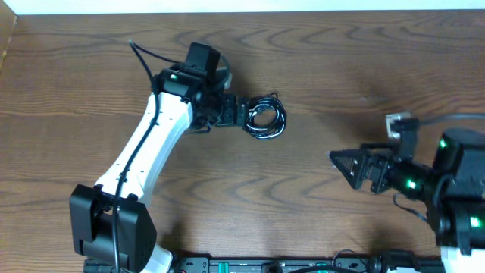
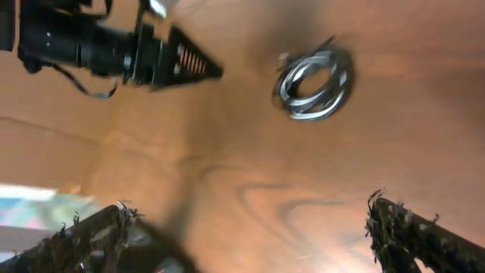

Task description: Untangle cables

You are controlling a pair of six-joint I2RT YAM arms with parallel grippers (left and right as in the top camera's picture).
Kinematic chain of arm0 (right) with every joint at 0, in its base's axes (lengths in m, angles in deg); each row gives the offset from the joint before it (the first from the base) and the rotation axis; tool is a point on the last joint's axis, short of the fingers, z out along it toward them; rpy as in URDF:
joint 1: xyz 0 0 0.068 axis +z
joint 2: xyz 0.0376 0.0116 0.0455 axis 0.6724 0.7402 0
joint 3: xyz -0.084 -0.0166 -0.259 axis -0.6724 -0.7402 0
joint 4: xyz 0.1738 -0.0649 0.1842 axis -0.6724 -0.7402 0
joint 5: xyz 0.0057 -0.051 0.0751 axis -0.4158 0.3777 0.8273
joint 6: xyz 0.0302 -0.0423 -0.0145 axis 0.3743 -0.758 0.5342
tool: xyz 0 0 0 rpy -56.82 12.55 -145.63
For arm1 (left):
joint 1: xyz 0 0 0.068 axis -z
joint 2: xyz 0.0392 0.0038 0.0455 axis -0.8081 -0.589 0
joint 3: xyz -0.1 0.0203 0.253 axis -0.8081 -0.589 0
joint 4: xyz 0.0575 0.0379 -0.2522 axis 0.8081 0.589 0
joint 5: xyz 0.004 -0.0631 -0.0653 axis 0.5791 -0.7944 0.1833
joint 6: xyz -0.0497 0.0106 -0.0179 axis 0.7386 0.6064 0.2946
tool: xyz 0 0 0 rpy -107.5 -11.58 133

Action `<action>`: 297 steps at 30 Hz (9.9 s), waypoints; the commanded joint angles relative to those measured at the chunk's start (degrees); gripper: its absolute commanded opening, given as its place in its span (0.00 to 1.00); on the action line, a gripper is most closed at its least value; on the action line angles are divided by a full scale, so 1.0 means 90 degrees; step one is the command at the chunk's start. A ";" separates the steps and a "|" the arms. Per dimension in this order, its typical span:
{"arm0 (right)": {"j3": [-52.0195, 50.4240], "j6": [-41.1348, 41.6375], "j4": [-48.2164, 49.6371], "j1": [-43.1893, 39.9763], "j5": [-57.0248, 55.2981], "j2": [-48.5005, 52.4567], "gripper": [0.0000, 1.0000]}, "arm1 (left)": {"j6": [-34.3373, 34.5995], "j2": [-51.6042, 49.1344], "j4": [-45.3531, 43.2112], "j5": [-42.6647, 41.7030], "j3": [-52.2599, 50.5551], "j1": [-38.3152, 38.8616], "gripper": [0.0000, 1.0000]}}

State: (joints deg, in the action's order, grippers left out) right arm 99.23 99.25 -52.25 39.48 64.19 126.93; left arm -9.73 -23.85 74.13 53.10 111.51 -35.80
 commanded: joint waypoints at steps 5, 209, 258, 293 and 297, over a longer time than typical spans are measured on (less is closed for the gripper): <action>0.0090 0.0267 -0.0284 0.0117 0.0707 0.0908 0.99 | -0.0255 0.0002 -0.1321 0.0083 -0.0032 0.0306 0.93; 0.0090 0.1100 0.1982 0.0651 0.0481 0.1139 0.99 | 0.5265 0.2242 -0.6783 -0.3604 0.0036 0.0457 0.07; 0.0090 0.0845 0.1921 0.1685 -0.0954 0.0925 0.01 | 0.5010 0.2242 -0.2628 0.1319 0.0032 0.0413 0.08; 0.0090 0.3558 -0.0049 0.1676 -0.6696 -0.1962 0.01 | 0.2127 0.0942 -0.1608 0.1294 -0.0124 -0.0653 0.16; 0.0090 0.3538 0.1059 0.1676 -0.5153 -0.1880 0.01 | 0.2125 0.0937 -0.1596 0.0393 -0.0124 -0.0646 0.23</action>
State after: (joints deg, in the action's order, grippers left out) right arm 99.43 129.87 -45.19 54.35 7.10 109.45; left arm 11.87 -16.14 59.68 70.30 110.59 -41.53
